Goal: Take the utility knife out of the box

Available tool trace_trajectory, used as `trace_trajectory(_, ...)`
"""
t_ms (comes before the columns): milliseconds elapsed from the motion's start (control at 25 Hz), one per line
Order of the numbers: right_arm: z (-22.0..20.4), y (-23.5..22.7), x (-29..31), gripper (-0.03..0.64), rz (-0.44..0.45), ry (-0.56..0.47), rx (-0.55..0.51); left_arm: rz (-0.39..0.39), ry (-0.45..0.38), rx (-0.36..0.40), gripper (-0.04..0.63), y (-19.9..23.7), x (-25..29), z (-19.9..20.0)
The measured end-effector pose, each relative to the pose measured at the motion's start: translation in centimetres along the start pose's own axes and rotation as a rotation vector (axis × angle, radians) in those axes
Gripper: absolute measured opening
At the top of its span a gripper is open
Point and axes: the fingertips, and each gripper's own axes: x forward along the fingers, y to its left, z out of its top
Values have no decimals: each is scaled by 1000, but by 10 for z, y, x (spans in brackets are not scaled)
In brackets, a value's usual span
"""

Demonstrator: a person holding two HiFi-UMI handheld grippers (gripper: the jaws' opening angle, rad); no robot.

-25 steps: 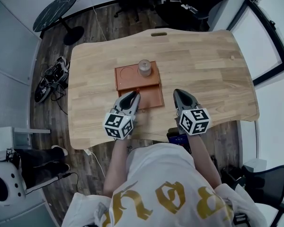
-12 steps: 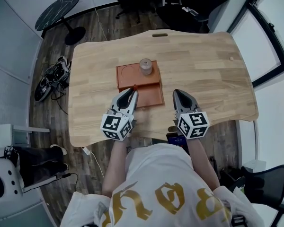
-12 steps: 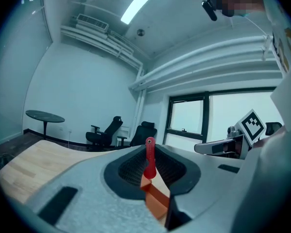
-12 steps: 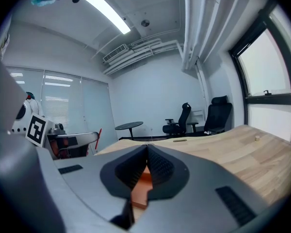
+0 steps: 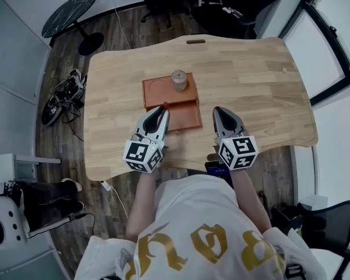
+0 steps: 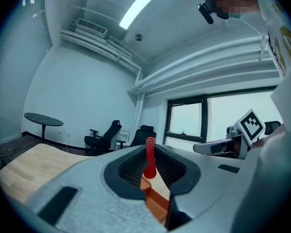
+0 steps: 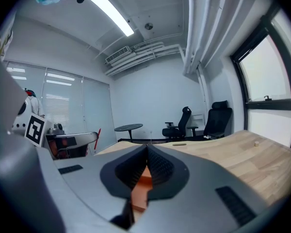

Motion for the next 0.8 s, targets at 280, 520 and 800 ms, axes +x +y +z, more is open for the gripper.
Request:
trace_trajectory(280, -3, 0, -1, 11, -5, 14, -12, -13, 1, 3, 57, 1, 5, -1)
trace_trajectory(520, -3, -5, -2, 11, -14, 14, -11, -19, 5, -7, 57, 1, 9, -4)
trace_trajectory(800, -7, -10, -2, 11, -24, 22, 3, -39, 12, -14, 57, -3, 15, -6)
